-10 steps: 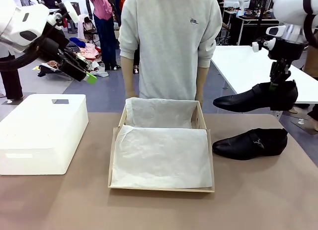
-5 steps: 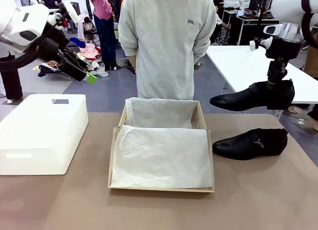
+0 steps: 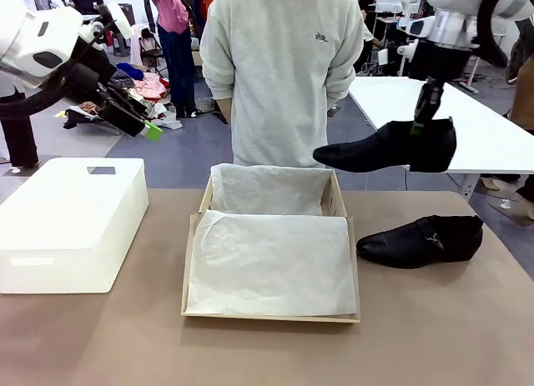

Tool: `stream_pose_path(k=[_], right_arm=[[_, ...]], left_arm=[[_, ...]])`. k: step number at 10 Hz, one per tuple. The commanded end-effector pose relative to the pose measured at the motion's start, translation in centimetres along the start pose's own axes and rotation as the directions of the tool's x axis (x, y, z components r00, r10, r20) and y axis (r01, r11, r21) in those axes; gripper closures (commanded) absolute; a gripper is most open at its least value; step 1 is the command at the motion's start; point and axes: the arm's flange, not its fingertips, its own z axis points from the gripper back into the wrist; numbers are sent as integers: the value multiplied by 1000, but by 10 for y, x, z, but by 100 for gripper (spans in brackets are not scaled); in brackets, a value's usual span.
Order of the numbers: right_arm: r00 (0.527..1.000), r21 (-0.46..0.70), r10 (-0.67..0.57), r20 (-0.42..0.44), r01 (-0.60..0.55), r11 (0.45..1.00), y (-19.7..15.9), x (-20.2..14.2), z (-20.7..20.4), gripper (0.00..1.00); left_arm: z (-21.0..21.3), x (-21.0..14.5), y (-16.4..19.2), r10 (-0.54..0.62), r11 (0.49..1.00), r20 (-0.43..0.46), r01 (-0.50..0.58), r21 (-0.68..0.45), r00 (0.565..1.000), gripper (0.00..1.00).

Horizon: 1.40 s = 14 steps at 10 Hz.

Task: Pack the shoes into the box.
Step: Place one shoe of the Shoes into the Shoes Box.

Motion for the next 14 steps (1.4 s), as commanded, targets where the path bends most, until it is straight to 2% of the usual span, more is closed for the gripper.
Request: stream_pose_path(k=[1,3,7,10,14], right_arm=[[998,-11,-23,50,24,1000,3,31,4,100],[998,-38,-22,55,25,999,12,61,-3,100],[997,-43,57,61,-54,998,25,114,-31,100],[991,-42,122,59,-120,992,25,134,-60,100],[988,-62,153,35,-150,987,23,160,-97,100]], left_arm=[[0,-1,2,-8,1000,13,9,-14,1000,0],[0,-1,2,-8,1000,13,9,-14,1000,0],[0,-1,2,-8,1000,13,9,-14,1000,0],[0,-1,2,-8,1000,13,9,-14,1000,0],[0,-1,2,-8,1000,13,9,-14,1000,0]])
